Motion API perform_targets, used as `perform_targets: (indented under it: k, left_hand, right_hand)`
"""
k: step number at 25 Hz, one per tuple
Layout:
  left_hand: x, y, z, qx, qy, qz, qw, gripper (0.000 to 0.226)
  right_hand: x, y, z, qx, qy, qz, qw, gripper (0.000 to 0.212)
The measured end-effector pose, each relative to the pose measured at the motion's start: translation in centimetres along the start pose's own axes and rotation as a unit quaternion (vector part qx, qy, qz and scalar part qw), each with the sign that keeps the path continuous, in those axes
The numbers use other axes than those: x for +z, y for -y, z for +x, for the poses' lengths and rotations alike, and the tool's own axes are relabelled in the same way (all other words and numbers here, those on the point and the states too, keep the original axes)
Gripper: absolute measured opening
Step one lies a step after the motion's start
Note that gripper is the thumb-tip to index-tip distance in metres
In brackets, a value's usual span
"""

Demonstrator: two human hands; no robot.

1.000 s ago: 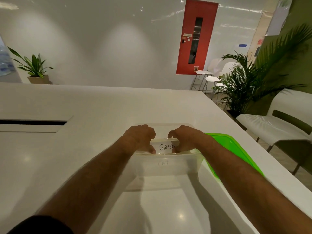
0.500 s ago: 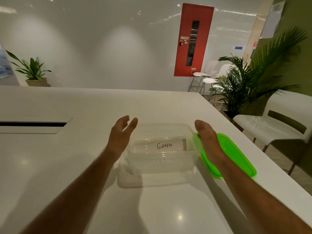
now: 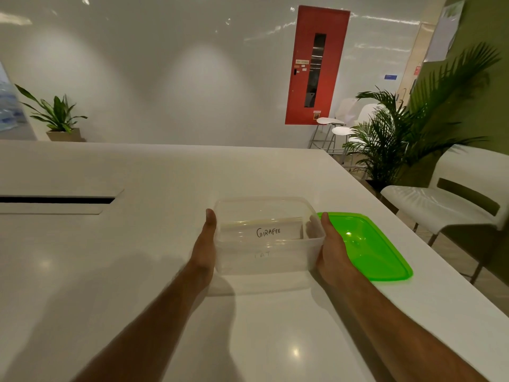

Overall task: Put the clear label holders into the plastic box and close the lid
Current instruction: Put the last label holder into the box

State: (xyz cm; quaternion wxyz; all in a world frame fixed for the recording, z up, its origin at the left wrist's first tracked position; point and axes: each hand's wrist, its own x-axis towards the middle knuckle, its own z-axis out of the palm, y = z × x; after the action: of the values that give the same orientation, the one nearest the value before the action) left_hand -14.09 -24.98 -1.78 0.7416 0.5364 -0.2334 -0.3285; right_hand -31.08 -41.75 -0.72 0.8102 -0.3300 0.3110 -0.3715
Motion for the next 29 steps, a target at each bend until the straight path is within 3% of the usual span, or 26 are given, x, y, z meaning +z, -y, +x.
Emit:
perform_targets:
  k: [14,23,25,29]
  left_hand:
    - [0.2,-1.2,-6.3,0.026,0.001,0.026,0.999,0.041]
    - [-1.8,-1.9,-12.6,0.021,-0.001,-0.006,1.000,0.101]
    - [-2.4,-1.4,-13.6,0.014,-0.020,-0.011,1.000,0.094]
    - [-2.9,-0.4,-15.7,0.003,-0.037,-0.018,0.999,0.054]
  right_hand:
    - [-0.4,0.3,-7.6,0.009,0.051,0.018,0.998,0.050]
    - [-2.0,-1.9,-13.0,-0.004,0.059,0.000,0.998,0.041]
    - [-2.3,-2.7,-14.0,-0.001,0.069,0.000,0.998,0.039]
    - [-3.1,-4.1,-15.4,0.001,0.070,0.017,0.997,0.042]
